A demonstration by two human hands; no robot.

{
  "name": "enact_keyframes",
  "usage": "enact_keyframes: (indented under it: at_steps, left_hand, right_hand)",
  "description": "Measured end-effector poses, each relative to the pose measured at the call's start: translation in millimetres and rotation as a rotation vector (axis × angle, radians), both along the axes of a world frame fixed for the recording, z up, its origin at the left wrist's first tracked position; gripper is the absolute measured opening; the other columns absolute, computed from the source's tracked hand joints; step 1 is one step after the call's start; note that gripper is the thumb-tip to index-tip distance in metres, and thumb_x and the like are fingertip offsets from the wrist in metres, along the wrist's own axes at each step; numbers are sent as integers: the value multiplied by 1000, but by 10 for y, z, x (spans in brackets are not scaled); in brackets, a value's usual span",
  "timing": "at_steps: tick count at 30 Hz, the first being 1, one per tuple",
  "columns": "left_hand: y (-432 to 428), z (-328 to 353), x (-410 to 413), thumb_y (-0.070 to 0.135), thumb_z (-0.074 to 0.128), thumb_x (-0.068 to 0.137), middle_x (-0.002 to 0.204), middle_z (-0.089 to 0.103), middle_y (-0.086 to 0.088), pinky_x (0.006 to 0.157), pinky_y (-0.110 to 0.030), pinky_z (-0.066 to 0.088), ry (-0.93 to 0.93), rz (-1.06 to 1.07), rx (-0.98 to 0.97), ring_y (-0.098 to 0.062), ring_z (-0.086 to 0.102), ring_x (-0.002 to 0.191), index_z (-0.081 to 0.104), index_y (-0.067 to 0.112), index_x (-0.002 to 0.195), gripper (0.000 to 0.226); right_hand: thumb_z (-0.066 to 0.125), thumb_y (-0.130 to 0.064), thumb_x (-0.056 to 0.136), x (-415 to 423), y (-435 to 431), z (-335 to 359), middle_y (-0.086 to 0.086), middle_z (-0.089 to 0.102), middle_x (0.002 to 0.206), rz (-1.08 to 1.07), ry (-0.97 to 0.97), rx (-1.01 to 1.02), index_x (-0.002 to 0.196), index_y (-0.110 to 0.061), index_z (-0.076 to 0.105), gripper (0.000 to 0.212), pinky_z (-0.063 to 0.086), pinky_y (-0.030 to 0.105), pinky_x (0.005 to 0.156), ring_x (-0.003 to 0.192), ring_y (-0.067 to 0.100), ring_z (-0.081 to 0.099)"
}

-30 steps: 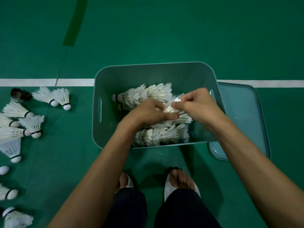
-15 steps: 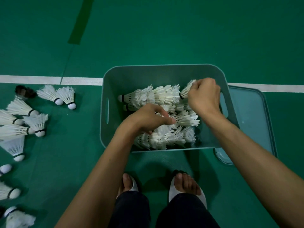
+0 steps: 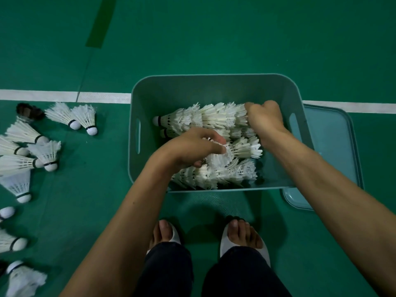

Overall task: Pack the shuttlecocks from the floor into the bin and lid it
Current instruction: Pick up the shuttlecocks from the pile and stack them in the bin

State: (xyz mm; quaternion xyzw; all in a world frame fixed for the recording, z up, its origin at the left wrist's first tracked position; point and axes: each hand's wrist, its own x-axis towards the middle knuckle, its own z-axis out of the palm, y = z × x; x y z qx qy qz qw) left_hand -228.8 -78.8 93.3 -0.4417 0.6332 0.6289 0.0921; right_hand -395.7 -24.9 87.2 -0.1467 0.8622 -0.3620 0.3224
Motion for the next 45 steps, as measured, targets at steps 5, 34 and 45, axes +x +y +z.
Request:
enact_keyframes:
  at_steps: [5, 34, 45]
  left_hand:
    - [54, 40, -57, 18, 63, 99, 122, 66, 11, 80, -32, 54, 106, 208, 106, -13, 60, 94, 71, 16, 115, 18]
    - [181, 136, -107, -2, 47, 87, 86, 67, -3, 62, -44, 54, -161, 148, -623, -27, 64, 73, 16, 35, 161, 89]
    - [104, 60, -182, 0, 50, 91, 159, 28, -23, 75, -39, 40, -420, -117, -609, -40, 55, 123, 1, 36, 161, 92]
  right_hand:
    - [59, -28, 92, 129, 361, 272, 3, 48, 70, 297, 401, 127, 84, -15, 51, 17, 37, 31, 62, 67, 25, 44]
    - [62, 3, 89, 12, 173, 49, 17, 71, 85, 308, 1035, 130, 108, -8, 68, 23, 39, 34, 61, 77, 36, 66]
    - [57, 5, 88, -70, -86, -53, 5, 69, 98, -112, 301, 4, 92, -12, 70, 21, 57, 36, 92, 95, 22, 67]
